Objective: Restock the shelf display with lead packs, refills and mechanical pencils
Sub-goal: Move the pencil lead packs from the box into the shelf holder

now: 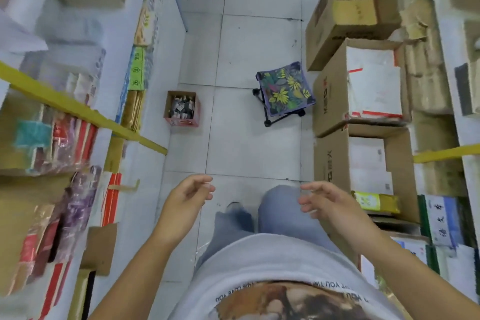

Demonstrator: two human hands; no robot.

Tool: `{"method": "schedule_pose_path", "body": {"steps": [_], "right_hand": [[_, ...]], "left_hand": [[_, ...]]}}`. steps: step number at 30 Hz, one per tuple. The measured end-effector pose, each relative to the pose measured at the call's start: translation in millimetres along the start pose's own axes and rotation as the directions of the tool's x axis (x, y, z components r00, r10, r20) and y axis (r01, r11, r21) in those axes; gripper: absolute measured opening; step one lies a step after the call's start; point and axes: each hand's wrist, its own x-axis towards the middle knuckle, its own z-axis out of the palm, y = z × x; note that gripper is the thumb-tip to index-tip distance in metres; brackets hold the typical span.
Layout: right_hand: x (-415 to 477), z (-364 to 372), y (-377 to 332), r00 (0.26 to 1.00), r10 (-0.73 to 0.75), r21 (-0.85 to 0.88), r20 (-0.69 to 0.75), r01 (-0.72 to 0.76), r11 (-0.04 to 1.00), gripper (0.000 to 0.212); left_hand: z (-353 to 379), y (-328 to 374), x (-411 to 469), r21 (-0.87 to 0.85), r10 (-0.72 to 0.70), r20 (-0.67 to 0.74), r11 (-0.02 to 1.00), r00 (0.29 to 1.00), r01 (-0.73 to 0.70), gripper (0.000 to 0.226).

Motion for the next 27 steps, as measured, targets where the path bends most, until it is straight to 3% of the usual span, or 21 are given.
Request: {"method": "schedule_pose_path", "body": {"steps": [5,13,22,27], "right_hand": [[82,-16,-67,0.998,0.057,0.061,-0.035,-0.055,0.997,0.019],[221,-10,-220,0.980,0.044,-0.269,0.196,0.011,0.963,0.020],[343,108,-351,0.898,0.078,-0.522,0.433,0.179,0.834,0.020],[372,162,-393,0.869,0.083,-0.580,0.487,0.251,0.775,0.023]], "left_hand": [[-1,57,90,-0.029,0.007,-0.050,1.000,0.999,-0.009,0.018],[-5,107,161,-0.268,-0.184,-0.250,0.957,0.951,0.115,0.017],[-50,106,217,-0.498,-0.368,-0.448,0.860,0.815,0.114,0.018],[-82,118,267,-0.545,-0.386,-0.464,0.834,0.797,0.086,0.020]]}}
